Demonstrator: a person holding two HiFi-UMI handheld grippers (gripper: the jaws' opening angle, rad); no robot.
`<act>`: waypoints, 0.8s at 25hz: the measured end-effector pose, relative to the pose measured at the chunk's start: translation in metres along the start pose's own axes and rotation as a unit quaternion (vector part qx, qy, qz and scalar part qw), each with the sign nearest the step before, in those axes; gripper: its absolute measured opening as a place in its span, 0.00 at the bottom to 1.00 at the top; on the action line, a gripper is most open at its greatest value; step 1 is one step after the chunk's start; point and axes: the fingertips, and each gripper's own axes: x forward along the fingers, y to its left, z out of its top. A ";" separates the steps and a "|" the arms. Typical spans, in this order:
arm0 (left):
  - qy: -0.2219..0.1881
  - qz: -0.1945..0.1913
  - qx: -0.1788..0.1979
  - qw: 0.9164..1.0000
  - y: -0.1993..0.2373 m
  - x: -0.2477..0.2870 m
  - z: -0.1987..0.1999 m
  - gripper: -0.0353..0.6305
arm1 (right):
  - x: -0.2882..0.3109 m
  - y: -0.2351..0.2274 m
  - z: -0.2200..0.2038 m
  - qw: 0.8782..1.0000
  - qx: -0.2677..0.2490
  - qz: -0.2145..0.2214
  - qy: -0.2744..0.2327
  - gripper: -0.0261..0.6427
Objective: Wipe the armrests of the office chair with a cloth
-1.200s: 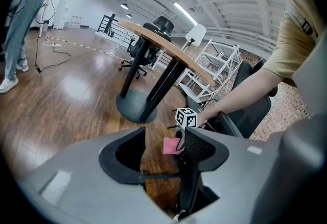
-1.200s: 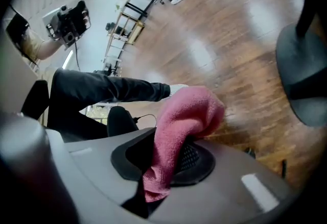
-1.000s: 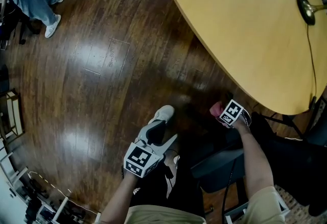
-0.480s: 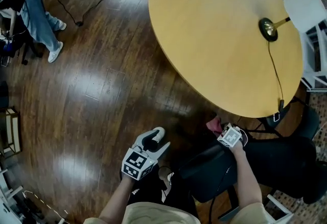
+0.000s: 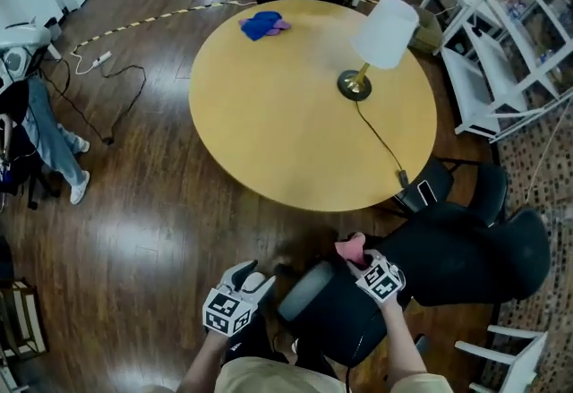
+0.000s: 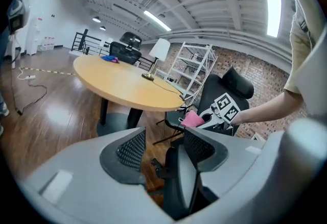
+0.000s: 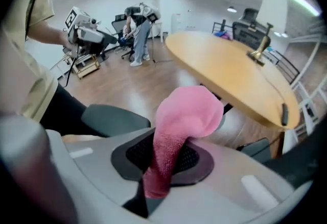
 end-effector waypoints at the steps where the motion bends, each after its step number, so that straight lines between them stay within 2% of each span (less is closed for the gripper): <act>1: -0.006 -0.005 0.012 1.000 -0.011 0.002 0.013 0.38 | -0.020 -0.002 0.007 0.999 0.014 -0.018 -0.022 0.12; 3: -0.020 -0.023 0.035 0.999 -0.037 0.010 0.041 0.38 | -0.065 -0.011 0.016 0.995 0.046 -0.060 -0.069 0.13; 5: -0.037 -0.046 0.060 0.996 -0.066 0.021 0.072 0.38 | -0.112 -0.018 0.021 0.985 0.076 -0.104 -0.116 0.13; 9: -0.083 -0.085 0.117 0.986 -0.133 0.032 0.134 0.38 | -0.204 -0.021 0.021 0.955 0.114 -0.183 -0.205 0.14; 11: -0.112 -0.097 0.138 0.979 -0.166 0.036 0.164 0.38 | -0.251 -0.026 0.015 0.928 0.140 -0.232 -0.256 0.14; 13: -0.142 -0.110 0.153 0.972 -0.198 0.040 0.196 0.37 | -0.300 -0.029 0.008 0.896 0.171 -0.273 -0.306 0.14; 16: -0.180 -0.131 0.193 0.956 -0.244 0.041 0.233 0.37 | -0.361 -0.022 -0.002 0.848 0.193 -0.321 -0.375 0.14; 18: -0.204 -0.138 0.217 0.944 -0.270 0.041 0.252 0.37 | -0.395 -0.014 -0.004 0.829 0.175 -0.364 -0.387 0.14; 20: -0.228 -0.145 0.226 0.936 -0.296 0.041 0.267 0.37 | -0.429 -0.007 -0.005 0.811 0.155 -0.417 -0.381 0.14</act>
